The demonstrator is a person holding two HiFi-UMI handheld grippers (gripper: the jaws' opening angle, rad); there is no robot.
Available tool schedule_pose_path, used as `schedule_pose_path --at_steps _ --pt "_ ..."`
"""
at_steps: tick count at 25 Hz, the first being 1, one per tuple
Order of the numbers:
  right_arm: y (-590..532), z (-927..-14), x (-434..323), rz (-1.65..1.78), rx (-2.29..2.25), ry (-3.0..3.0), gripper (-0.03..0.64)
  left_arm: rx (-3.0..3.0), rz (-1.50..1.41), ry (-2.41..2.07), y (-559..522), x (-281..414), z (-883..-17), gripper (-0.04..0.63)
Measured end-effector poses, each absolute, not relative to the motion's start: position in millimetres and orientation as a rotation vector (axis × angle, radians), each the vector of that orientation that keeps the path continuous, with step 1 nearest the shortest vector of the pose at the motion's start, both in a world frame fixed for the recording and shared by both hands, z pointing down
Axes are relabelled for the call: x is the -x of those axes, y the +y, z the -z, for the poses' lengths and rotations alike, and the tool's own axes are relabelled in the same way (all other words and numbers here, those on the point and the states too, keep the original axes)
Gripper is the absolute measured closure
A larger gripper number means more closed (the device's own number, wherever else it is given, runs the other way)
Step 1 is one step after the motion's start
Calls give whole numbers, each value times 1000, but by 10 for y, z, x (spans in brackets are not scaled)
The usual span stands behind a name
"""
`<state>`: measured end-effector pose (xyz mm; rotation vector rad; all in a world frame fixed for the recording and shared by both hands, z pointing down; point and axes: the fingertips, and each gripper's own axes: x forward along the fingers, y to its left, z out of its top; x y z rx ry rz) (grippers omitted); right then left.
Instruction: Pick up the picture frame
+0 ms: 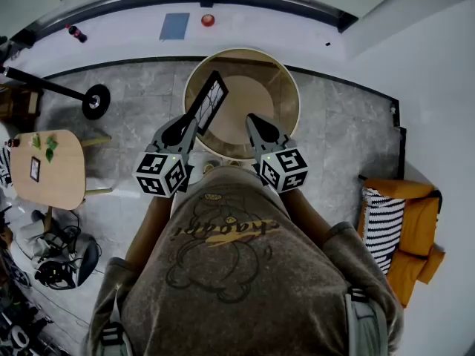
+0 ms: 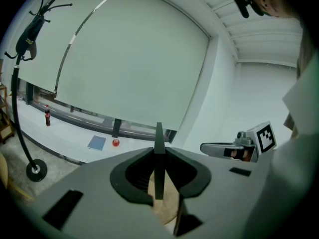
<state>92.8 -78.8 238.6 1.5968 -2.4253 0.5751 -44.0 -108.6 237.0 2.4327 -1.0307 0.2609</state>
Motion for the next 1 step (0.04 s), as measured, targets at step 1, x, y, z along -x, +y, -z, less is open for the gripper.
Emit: schedule_pose_path --at_steps 1 --pt "-799 -2381 -929 -574 -1598 -2426 598 -2433 -262 -1029 -1092 439 -2372 514"
